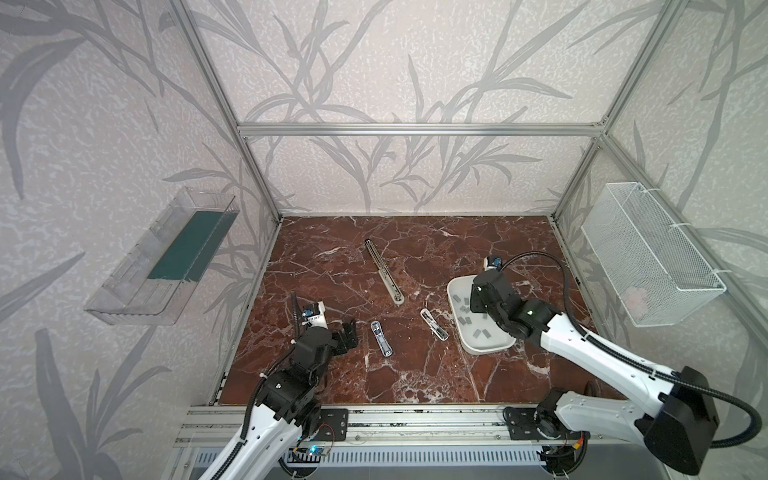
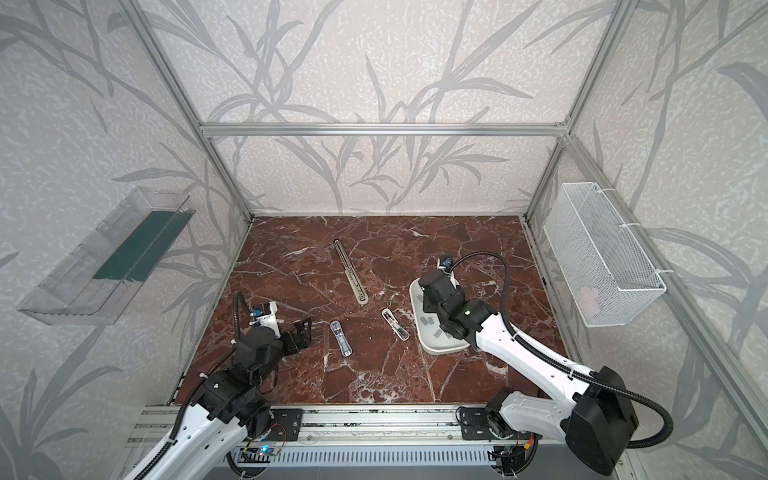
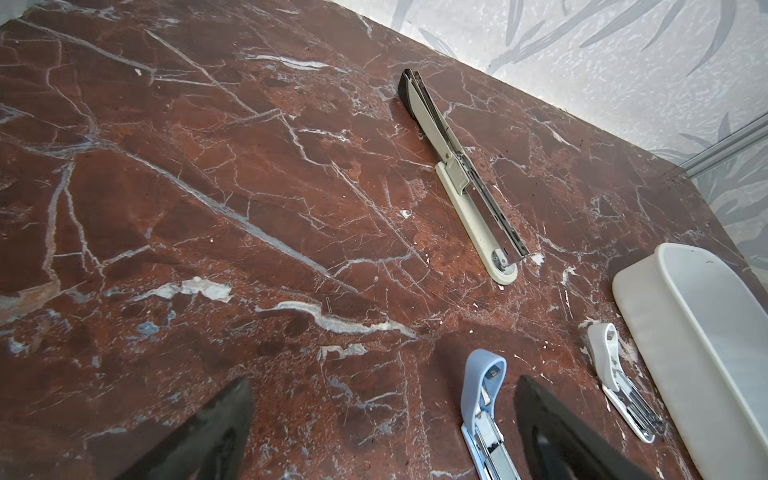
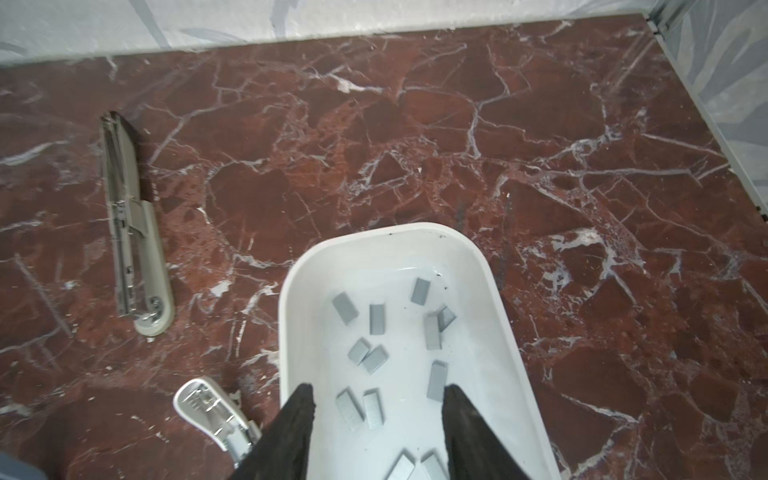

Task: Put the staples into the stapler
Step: 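Move the right gripper over the white tray toward the staple strips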

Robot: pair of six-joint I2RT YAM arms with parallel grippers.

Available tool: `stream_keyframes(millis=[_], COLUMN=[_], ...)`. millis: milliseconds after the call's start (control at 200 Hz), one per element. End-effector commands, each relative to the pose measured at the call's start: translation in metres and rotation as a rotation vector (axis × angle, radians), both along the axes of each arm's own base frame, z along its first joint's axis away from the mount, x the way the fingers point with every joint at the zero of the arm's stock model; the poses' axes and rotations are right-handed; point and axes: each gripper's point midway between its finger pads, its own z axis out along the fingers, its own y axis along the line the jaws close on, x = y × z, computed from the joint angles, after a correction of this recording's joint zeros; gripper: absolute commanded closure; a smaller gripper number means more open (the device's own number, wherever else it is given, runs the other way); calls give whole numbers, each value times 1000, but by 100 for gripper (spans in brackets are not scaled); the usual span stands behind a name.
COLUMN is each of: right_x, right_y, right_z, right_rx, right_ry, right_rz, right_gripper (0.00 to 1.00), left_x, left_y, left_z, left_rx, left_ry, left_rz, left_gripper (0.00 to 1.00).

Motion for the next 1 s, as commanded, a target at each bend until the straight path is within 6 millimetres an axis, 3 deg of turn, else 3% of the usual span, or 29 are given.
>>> stream_keyframes(millis=[0, 170, 460, 675, 695, 775, 995], right_x=[12, 39, 64, 76, 75, 78, 75], right_y=[6, 13, 25, 40, 41, 46, 48], right_z=[-21, -48, -80, -91, -102, -108, -126], right_rx=[27, 33, -13, -17, -22, -16, -18], right_ry=[76, 121, 193, 226, 250, 265, 314], right_rz=[39, 74, 152, 216, 221, 238, 239], right_gripper=[53, 61, 62, 65, 65, 65, 67], left_x=[1, 2, 4, 4, 4, 4, 4], left_y=[-4, -9, -11, -12, -13, -12, -13], left_z=[2, 3, 2, 2, 2, 2, 3], left_rx=[5, 9, 15, 16, 16, 17, 17], left_ry=[-11, -11, -8, -4, -6, -5, -8], left_rz=[-25, -60, -71, -77, -77, -73, -82], left_gripper=[2, 1, 1, 1, 1, 1, 1])
